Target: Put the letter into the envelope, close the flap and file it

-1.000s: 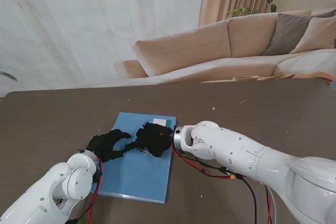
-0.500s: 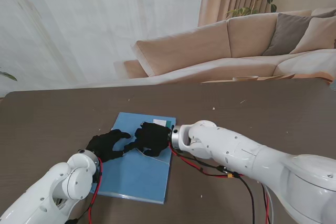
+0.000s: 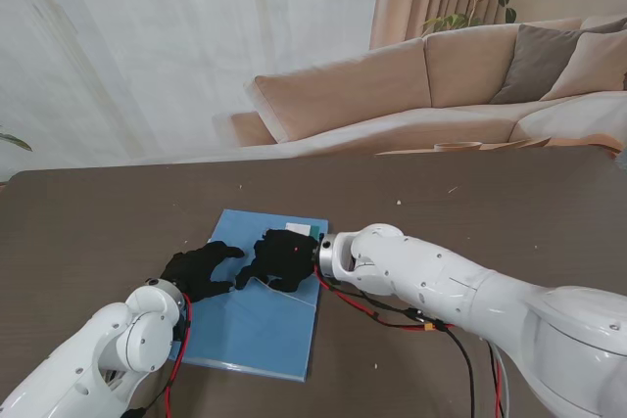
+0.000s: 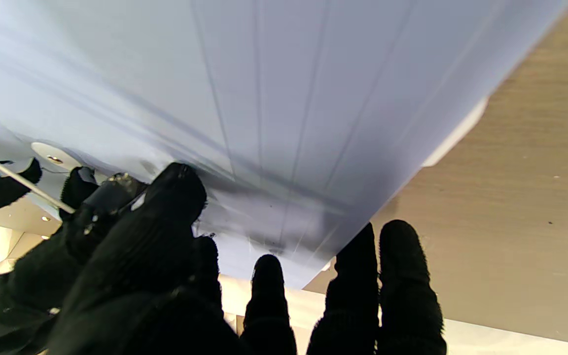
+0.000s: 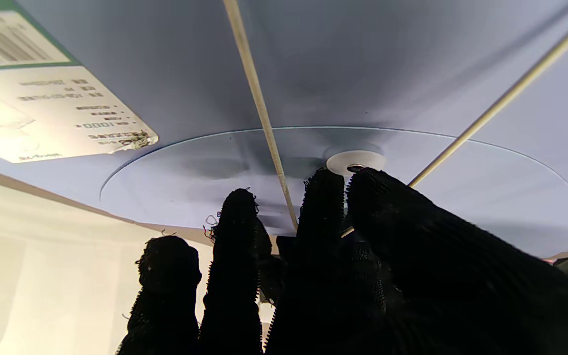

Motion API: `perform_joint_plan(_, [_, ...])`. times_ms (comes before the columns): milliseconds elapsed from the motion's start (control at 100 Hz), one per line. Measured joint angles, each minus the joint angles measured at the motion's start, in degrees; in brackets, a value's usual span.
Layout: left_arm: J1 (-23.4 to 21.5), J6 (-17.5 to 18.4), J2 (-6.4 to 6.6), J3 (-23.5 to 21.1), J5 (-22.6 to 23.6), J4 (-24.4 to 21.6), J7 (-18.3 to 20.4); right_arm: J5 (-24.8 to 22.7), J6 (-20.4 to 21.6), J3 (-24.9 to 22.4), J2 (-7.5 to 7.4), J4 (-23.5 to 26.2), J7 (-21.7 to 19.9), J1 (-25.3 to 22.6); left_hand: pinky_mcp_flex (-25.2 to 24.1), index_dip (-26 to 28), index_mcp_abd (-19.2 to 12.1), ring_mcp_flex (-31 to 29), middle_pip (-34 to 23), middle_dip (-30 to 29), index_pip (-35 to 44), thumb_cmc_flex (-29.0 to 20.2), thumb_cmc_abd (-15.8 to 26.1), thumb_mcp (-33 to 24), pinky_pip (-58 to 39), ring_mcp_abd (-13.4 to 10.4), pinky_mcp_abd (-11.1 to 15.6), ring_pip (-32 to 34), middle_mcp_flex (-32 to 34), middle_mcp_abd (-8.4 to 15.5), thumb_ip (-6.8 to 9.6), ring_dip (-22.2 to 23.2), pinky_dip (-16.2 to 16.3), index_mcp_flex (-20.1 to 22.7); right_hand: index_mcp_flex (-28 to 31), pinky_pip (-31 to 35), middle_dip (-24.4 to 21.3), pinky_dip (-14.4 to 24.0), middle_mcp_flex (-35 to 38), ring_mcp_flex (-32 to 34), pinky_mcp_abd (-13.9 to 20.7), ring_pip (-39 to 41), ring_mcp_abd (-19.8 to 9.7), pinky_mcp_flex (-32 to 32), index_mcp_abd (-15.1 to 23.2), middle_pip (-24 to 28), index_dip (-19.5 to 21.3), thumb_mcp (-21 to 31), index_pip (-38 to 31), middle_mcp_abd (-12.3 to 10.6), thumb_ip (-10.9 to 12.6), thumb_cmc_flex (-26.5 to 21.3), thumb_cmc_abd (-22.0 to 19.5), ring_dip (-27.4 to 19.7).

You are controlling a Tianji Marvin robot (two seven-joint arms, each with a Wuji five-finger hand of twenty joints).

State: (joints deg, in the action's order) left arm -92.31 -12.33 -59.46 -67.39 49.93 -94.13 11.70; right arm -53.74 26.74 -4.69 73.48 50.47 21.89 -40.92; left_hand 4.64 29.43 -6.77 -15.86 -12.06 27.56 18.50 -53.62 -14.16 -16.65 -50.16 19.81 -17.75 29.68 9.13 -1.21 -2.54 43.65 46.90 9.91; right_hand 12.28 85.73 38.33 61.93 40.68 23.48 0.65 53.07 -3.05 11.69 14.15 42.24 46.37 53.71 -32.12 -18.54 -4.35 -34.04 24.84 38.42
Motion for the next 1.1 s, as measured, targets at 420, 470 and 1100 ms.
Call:
perform_joint_plan(420, [0.1, -0.1, 0.02, 0.0, 0.1, 0.1, 0.0, -1.7, -0.5, 1.5, 1.15, -2.8, 5.2, 0.5, -0.2, 0.0, 0.0, 0.0, 0.0, 0.0, 0.0, 0.0, 0.0, 0.0, 0.0, 0.1, 0.0, 0.0, 0.0, 0.0, 0.00, 0.0, 0.0, 0.0, 6.0, 5.6, 4.5, 4.6, 4.8, 5.8, 2.0, 15.6, -4.1, 7.9, 4.1, 3.4, -2.4, 8.3, -7.6, -1.2, -3.0, -6.5, 8.4, 12.8])
perform_joint_plan(470, [0.1, -0.1, 0.02, 0.0, 0.1, 0.1, 0.0, -1.6, -0.1, 1.5, 1.27, -3.0, 5.2, 0.5, -0.2, 0.0, 0.0, 0.0, 0.0, 0.0, 0.0, 0.0, 0.0, 0.0, 0.0, 0.1, 0.0, 0.0, 0.0, 0.0, 0.00, 0.0, 0.0, 0.0, 6.7, 6.2, 2.8, 4.7, 6.0, 5.9, 2.0, 15.7, -4.1, 8.5, 4.1, 3.1, -3.1, 8.3, -8.6, -1.1, -3.5, -6.5, 9.4, 12.6])
perform_joint_plan(1100, [0.1, -0.3, 0.02, 0.1, 0.1, 0.1, 0.0, -1.4, -0.2, 0.2, 0.48, -1.1, 4.5, -0.3, -0.2, 0.0, 0.0, 0.0, 0.6, 0.0, 0.0, 0.0, 0.0, 0.0, 0.0, 0.3, 0.0, 0.0, 0.0, 0.0, 0.00, 0.0, 0.0, 0.0, 6.7, 6.2, -18.5, 4.7, 10.7, 5.6, 2.0, 10.9, -3.3, 7.6, 4.1, -8.2, -9.6, 14.8, -7.8, 1.9, -2.5, -3.3, 11.0, 4.7])
